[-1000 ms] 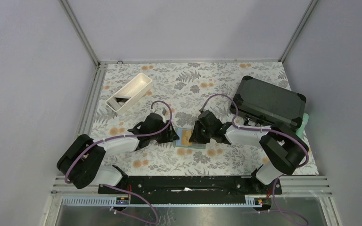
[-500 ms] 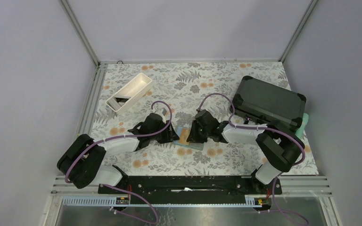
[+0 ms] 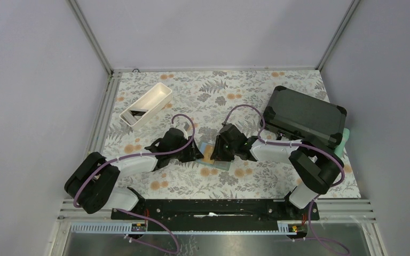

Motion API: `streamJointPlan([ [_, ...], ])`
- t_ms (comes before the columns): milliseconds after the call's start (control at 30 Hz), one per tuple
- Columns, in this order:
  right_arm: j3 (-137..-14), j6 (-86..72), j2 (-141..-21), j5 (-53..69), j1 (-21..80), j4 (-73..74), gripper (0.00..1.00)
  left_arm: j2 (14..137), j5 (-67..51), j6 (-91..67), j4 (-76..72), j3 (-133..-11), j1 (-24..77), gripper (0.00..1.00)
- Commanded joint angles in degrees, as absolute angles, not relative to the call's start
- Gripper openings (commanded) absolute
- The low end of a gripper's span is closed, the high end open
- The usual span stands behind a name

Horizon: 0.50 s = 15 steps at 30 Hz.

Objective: Put the credit cards into the card holder
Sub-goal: Insert the credit card into the card holder.

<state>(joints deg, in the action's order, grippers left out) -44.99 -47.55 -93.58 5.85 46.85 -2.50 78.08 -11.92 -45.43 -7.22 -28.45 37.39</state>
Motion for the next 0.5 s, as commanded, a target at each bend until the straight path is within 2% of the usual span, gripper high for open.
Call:
streamJointPlan([
  [0, -46.9, -46.9, -92.6, 2.4, 47.4, -0.4, 0.37, 75.5, -10.2, -43.6, -6.5, -28.5, 36.1, 0.38],
  [200, -47.8, -46.8, -92.6, 1.8, 47.3, -0.4, 0.39, 74.7, -10.5, -41.6, -5.5, -29.4, 33.2, 0.41],
  [467, -49.8, -46.7, -94.5, 0.3, 47.2, 2.5, 0.4, 79.5, -12.1, -39.6, -6.0, -33.1, 31.0, 0.46],
])
